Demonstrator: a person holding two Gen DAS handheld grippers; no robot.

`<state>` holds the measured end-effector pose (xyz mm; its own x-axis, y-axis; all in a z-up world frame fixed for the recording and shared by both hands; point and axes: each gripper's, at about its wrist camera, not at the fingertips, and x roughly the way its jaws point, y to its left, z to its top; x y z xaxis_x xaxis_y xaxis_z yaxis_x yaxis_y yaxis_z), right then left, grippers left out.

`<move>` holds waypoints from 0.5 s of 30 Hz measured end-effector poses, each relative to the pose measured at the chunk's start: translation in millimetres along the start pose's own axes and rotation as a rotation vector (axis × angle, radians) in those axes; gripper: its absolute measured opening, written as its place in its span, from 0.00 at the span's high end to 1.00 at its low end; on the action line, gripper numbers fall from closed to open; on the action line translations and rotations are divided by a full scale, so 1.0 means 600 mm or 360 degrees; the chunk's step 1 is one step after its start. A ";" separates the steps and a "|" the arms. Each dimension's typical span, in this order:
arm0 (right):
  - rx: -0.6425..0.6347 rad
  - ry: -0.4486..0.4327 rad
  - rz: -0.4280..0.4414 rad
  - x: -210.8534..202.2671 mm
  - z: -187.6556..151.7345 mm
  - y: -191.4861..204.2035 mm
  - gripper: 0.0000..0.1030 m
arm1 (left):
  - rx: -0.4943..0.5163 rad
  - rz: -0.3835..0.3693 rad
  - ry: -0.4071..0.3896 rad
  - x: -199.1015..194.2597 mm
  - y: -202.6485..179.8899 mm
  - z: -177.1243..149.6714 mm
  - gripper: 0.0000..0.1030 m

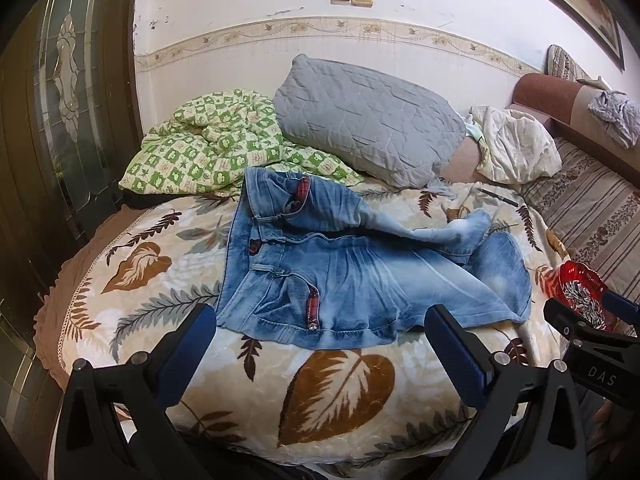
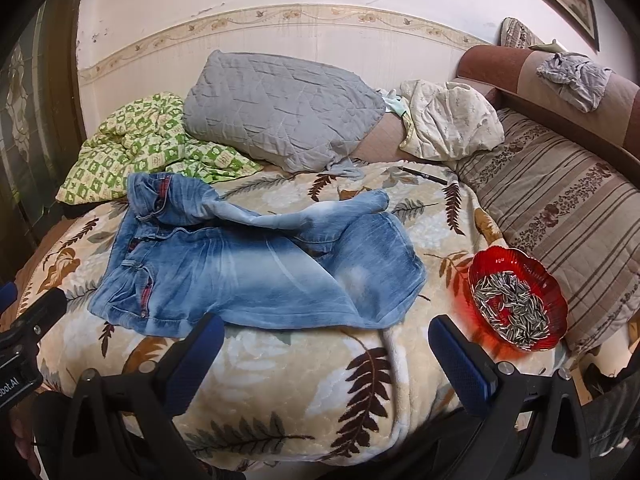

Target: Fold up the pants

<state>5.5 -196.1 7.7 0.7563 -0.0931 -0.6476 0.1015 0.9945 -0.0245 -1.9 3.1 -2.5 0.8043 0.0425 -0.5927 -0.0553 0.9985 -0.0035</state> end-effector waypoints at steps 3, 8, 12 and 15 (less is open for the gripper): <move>-0.0002 -0.0002 -0.0001 0.000 -0.001 -0.001 0.00 | 0.0010 0.0010 0.0012 0.002 -0.002 0.000 0.00; 0.0004 -0.0002 -0.0001 0.000 -0.001 -0.002 0.00 | 0.0012 0.0007 0.0013 0.003 -0.003 0.000 0.00; 0.0006 -0.0002 -0.0004 0.001 -0.001 -0.003 0.00 | 0.0031 0.0015 0.0005 0.003 -0.007 0.000 0.00; 0.0007 -0.0001 -0.0004 0.001 -0.001 -0.003 0.00 | 0.0028 0.0008 0.0010 0.004 -0.007 0.000 0.00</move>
<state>5.6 -198.0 7.0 0.7564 -0.0958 -0.6471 0.1064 0.9941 -0.0228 0.4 -1.2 -3.8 0.8003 0.0474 -0.5978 -0.0488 0.9987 0.0137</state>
